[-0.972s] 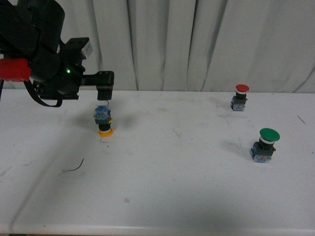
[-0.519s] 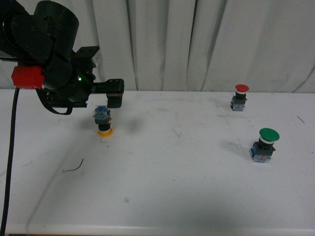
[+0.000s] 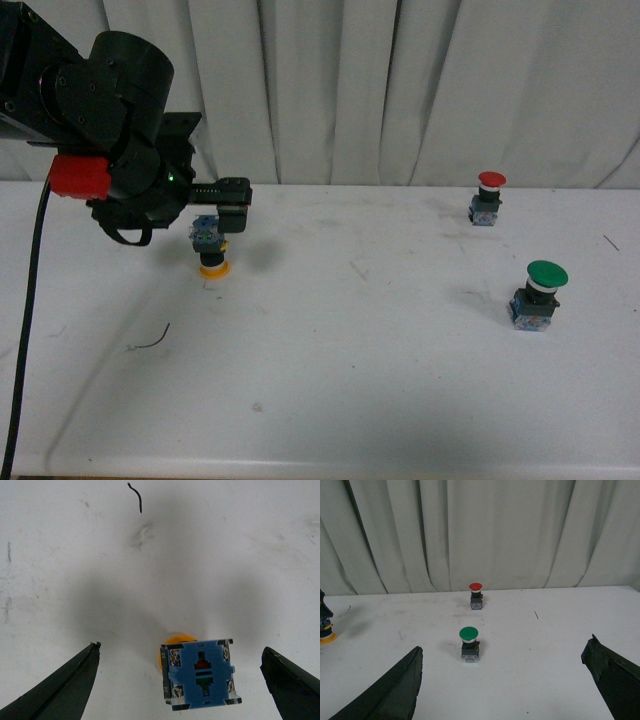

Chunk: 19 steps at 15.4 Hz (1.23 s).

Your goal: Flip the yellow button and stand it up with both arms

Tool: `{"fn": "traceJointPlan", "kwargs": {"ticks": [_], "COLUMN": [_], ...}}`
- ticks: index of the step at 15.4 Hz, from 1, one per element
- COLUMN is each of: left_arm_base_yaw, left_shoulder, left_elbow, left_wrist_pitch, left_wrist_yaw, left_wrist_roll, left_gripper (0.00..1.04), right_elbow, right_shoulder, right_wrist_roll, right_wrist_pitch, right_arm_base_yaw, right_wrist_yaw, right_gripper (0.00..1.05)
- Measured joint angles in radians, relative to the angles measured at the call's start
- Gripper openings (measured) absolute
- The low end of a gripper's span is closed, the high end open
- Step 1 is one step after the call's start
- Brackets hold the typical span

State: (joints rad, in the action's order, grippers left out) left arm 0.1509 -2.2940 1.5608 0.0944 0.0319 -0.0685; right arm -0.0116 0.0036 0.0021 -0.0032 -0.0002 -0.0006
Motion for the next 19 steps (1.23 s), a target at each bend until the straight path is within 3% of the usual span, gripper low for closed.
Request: {"fn": "traceJointPlan", "kwargs": {"ticks": [7,12,14,16,19], "left_arm_base_yaw": [0.010,0.011,0.013,0.018,0.048], "left_shoulder": [-0.023,-0.023,-0.023,0.062,0.327], "left_elbow": [0.025,0.029,0.032,-0.056,-0.272], "left_wrist_pitch": [0.015,0.014,0.009,-0.071,-0.285], "left_wrist_yaw": [0.014,0.016,0.015,-0.055,-0.277], "left_wrist_roll": [-0.011,-0.011,-0.011,-0.055,-0.187], "left_gripper": [0.97,0.43,0.33,0.33,0.33], "right_elbow": [0.000,0.000,0.000,0.000,0.000], "right_shoulder": [0.000,0.000,0.000,0.000,0.000], "right_wrist_roll": [0.000,0.000,0.000,0.000,0.000], "right_wrist_pitch": [0.000,0.000,0.000,0.000,0.000], "right_arm_base_yaw": [0.000,0.000,0.000,0.000,0.000], "right_wrist_yaw": [0.000,0.000,0.000,0.000,0.000], "right_gripper": [0.98,0.98,0.98,0.98,0.98]}}
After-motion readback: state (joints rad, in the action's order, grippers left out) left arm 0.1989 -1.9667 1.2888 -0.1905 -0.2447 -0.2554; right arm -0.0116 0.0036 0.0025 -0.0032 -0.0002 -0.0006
